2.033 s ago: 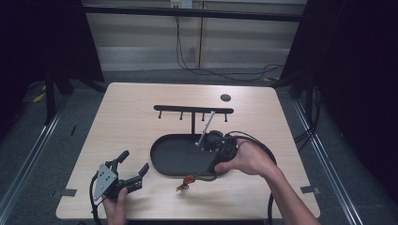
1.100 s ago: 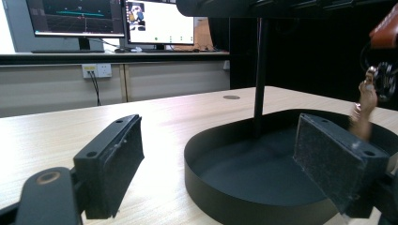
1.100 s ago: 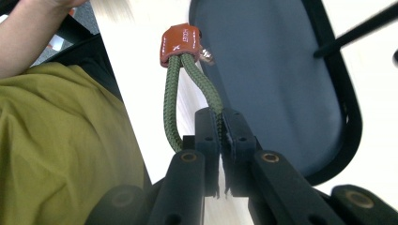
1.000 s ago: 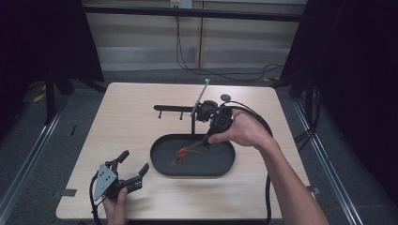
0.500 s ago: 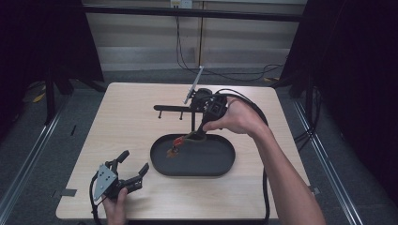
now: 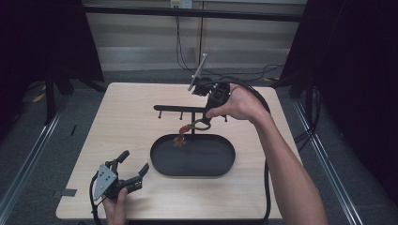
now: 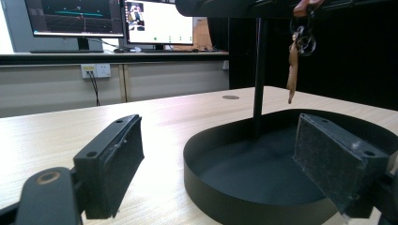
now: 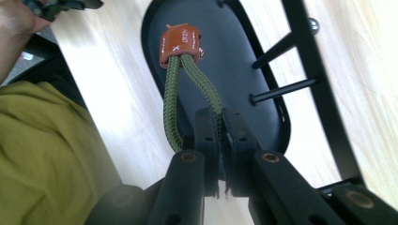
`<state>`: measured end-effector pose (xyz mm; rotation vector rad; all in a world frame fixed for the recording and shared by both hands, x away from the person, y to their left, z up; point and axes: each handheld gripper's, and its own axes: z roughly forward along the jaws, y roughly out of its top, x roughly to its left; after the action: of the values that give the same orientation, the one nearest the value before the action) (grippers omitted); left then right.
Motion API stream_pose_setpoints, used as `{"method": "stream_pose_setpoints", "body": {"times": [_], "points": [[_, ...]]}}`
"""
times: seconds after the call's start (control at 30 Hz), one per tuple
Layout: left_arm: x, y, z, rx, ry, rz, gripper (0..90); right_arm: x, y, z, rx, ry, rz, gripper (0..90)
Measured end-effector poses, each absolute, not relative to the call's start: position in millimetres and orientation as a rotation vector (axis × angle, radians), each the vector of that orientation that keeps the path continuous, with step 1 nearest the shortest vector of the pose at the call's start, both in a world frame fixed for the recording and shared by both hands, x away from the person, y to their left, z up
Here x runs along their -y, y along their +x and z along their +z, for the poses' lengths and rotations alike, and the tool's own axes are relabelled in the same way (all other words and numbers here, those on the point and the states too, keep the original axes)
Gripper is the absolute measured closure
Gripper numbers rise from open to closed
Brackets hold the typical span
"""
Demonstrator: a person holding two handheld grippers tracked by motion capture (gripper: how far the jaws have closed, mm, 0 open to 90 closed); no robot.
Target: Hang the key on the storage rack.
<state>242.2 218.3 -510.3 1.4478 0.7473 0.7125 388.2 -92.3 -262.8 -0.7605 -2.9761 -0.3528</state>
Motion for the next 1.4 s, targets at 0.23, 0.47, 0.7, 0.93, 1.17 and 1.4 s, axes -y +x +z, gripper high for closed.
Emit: {"method": "stream_pose_setpoints", "body": {"times": [0.23,0.47,0.7,0.93,1.17,1.4], "points": [[-219,242,-510,-0.742,1.455,0.711,15.8,93,399,-271,2.963,-0.784,-0.310,85.6],[-218,242,-510,-0.737,1.444,0.707,15.8,95,414,-275,2.965,-0.831,-0.275,85.7],[-218,242,-511,-0.737,1.442,0.708,15.8,97,423,-282,2.969,-0.861,-0.273,85.6],[-219,242,-510,-0.732,1.449,0.710,15.8,99,423,-283,2.987,-0.861,-0.293,85.4],[-219,242,-510,-0.732,1.448,0.710,15.8,102,425,-284,2.976,-0.864,-0.330,84.7],[-219,242,-510,-0.732,1.449,0.709,15.8,102,425,-285,2.965,-0.842,-0.348,84.1]]}}
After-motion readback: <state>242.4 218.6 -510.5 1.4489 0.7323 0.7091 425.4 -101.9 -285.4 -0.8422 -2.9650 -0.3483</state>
